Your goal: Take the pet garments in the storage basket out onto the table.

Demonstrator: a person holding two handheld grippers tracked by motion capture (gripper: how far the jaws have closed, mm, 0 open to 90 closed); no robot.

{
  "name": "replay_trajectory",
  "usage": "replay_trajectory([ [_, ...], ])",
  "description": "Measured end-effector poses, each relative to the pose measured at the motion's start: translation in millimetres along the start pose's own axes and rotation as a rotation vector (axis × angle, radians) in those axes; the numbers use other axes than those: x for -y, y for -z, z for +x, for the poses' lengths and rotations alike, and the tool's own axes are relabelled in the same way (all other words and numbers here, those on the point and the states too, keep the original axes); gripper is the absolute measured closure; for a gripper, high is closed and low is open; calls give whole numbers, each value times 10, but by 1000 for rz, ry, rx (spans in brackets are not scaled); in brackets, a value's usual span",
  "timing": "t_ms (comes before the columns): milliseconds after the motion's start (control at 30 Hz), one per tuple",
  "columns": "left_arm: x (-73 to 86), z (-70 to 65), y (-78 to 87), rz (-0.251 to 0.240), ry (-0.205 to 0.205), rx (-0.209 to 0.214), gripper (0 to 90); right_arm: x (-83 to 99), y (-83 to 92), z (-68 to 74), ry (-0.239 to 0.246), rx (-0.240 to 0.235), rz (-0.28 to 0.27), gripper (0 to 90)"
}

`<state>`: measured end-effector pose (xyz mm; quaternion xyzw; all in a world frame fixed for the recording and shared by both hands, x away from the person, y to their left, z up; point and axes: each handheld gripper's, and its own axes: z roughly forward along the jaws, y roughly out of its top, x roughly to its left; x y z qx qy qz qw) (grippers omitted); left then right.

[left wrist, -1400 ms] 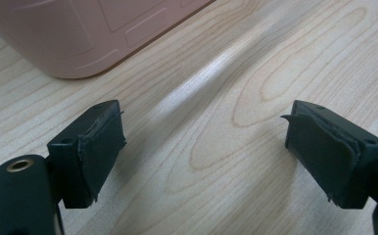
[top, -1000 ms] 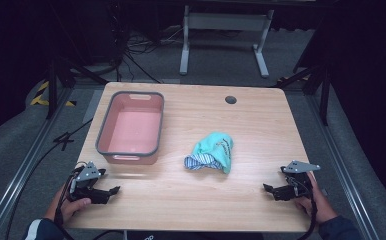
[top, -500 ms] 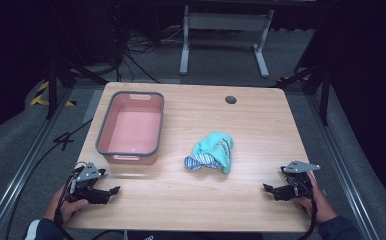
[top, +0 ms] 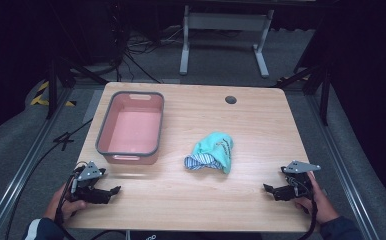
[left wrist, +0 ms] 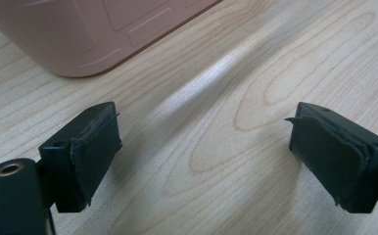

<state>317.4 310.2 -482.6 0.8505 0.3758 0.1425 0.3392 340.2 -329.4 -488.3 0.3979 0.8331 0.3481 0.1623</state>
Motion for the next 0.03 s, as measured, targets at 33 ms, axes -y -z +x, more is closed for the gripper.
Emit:
replay_trajectory([
  [33,-3,-1,-6,-3,-2,2,114,0,0,0,0,0,0,5],
])
